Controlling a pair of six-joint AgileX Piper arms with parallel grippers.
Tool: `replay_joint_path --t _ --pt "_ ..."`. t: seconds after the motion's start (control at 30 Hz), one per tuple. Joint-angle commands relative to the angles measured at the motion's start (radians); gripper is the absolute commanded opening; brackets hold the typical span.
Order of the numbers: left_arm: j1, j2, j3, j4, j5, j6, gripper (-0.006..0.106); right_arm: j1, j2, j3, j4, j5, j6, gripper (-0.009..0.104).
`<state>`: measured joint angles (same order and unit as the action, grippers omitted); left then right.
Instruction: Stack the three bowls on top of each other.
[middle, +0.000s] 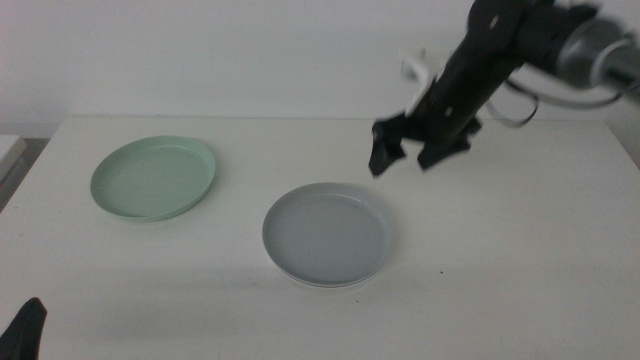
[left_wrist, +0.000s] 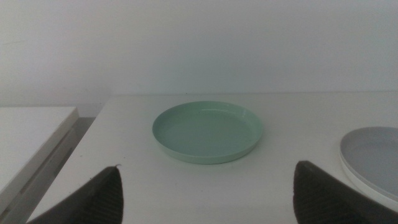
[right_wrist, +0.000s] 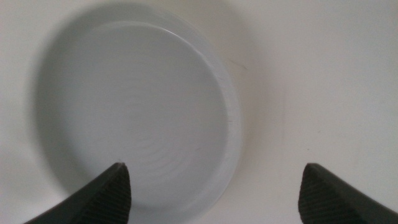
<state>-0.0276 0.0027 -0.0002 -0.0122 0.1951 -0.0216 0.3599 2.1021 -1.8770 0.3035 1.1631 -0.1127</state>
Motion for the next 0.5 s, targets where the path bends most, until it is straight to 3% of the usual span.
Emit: replay_joint_path --t 0.0,0.27,0.47 --pt "-0.004 -0.003 0.0 -0.002 -0.013 -0.005 0.094 -0.002 -0.1 -0.032 -0.001 0.054 -0.066 0.093" --pt "-0.004 -0.003 0.0 -0.002 -0.013 -0.005 0.094 -0.002 -0.442 0.015 0.013 0.058 -0.137 0.093" --pt "-0.004 -0.003 0.0 -0.002 -0.013 -0.005 0.094 -0.002 -0.746 0.3 0.024 -0.016 -0.147 0.093"
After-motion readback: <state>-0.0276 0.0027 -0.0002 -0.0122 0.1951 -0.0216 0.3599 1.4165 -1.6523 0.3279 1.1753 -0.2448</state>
